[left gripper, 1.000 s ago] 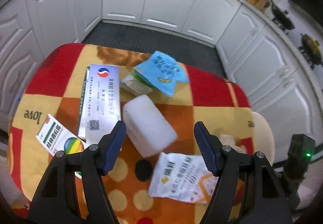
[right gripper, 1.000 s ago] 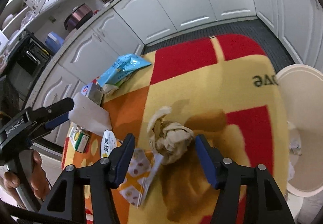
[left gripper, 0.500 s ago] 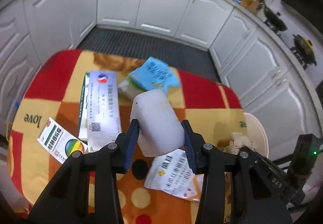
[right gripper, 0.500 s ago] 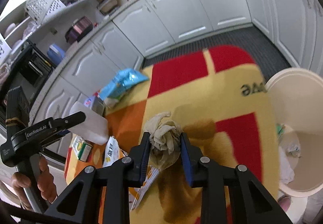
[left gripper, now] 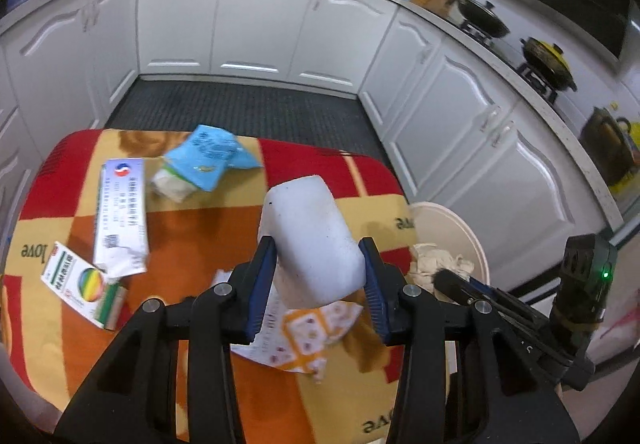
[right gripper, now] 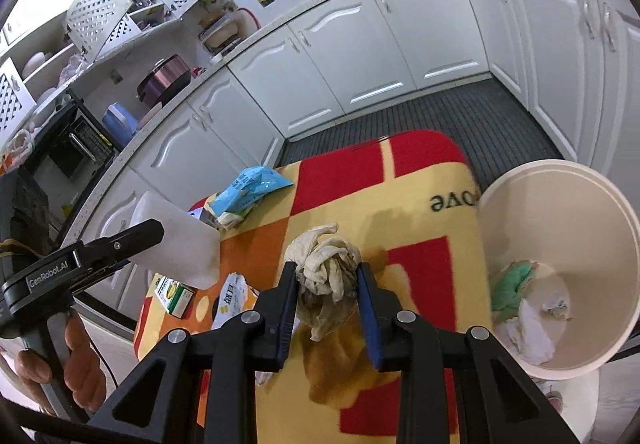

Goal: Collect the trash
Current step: 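Carry foam block and tissue over the bucket and open both tools, then grasp the white medicine box with the left tool while the right tool grasps the printed snack bag, then carry medicine box and snack bag to the bucket and open both tools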

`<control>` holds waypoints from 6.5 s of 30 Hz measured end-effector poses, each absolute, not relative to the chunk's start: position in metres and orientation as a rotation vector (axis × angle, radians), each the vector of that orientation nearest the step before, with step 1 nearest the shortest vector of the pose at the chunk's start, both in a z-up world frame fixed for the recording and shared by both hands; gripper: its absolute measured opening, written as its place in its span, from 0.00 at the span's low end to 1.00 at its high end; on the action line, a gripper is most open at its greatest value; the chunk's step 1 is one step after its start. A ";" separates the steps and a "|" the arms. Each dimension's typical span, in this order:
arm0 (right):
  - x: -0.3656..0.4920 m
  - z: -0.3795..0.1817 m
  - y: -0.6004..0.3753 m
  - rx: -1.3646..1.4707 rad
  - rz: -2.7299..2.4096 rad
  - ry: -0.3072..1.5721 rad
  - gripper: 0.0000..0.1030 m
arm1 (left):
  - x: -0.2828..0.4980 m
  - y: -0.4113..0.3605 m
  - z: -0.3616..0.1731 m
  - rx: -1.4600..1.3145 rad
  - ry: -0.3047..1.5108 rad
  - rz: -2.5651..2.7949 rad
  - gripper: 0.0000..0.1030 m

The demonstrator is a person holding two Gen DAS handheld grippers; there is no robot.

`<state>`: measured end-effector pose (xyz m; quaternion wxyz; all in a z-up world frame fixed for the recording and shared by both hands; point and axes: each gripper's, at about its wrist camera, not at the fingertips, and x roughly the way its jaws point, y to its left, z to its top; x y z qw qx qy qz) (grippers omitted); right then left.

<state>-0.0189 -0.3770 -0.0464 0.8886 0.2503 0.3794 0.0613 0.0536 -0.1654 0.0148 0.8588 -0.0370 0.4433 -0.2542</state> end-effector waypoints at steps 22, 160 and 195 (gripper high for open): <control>-0.073 -0.045 -0.469 0.562 -0.073 0.736 0.27 | 0.020 -0.287 0.001 0.009 0.952 -0.737 0.39; 0.012 -0.088 -0.245 0.046 0.398 0.964 0.44 | 0.125 -0.061 -0.032 -0.002 1.025 -0.223 0.45; -0.051 -0.051 -0.405 0.222 -0.005 0.825 0.42 | 0.038 -0.245 -0.033 0.141 0.995 -0.595 0.45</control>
